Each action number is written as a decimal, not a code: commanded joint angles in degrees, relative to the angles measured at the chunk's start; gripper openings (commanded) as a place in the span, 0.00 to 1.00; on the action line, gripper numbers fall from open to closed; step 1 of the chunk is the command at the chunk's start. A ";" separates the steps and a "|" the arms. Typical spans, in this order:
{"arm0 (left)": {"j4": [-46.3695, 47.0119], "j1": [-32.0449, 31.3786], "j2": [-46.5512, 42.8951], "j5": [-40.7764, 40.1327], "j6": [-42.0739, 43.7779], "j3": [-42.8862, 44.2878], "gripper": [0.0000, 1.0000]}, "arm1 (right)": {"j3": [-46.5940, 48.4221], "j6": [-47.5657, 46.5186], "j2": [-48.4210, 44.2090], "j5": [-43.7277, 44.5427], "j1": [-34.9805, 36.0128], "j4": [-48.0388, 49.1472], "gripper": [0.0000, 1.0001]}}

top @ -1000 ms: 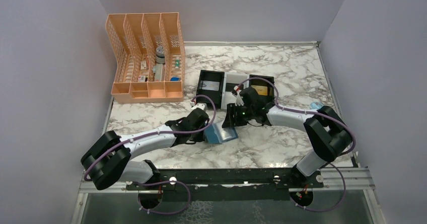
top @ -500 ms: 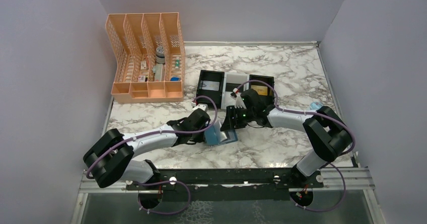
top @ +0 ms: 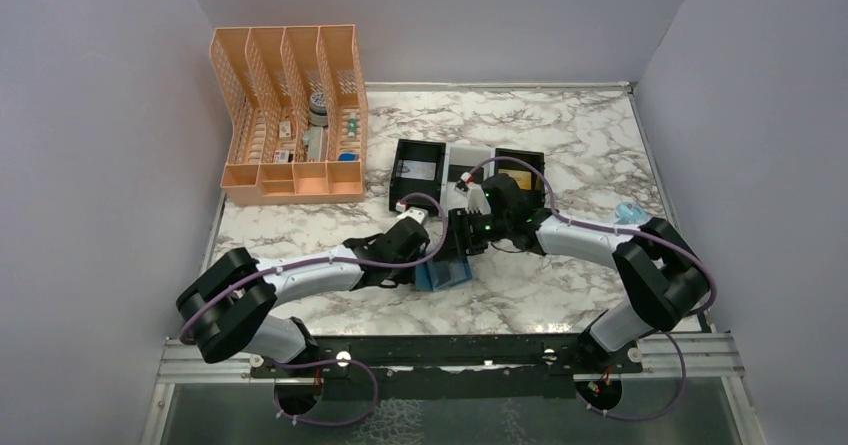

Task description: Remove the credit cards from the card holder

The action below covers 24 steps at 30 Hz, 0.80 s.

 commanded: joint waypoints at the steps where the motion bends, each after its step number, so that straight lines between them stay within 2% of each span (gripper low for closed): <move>1: 3.32 -1.40 1.53 1.14 0.69 1.89 0.00 | -0.20 0.81 -1.34 -3.47 0.53 0.19 0.50; 5: 3.53 -2.00 1.89 1.08 0.37 2.18 0.00 | -1.93 2.71 -1.67 -1.80 0.59 0.11 0.50; 10: 3.58 -2.46 0.86 0.40 -0.39 0.75 0.00 | -4.83 5.83 -3.85 -2.28 0.52 4.55 0.50; 20: 2.56 -2.62 -0.73 -0.66 -0.22 0.37 0.00 | -5.74 9.79 -7.58 9.05 0.54 -0.59 0.53; 24: 1.81 -2.66 -0.50 -1.50 -0.92 0.28 0.00 | -5.60 9.62 -8.28 10.16 0.59 -1.78 0.55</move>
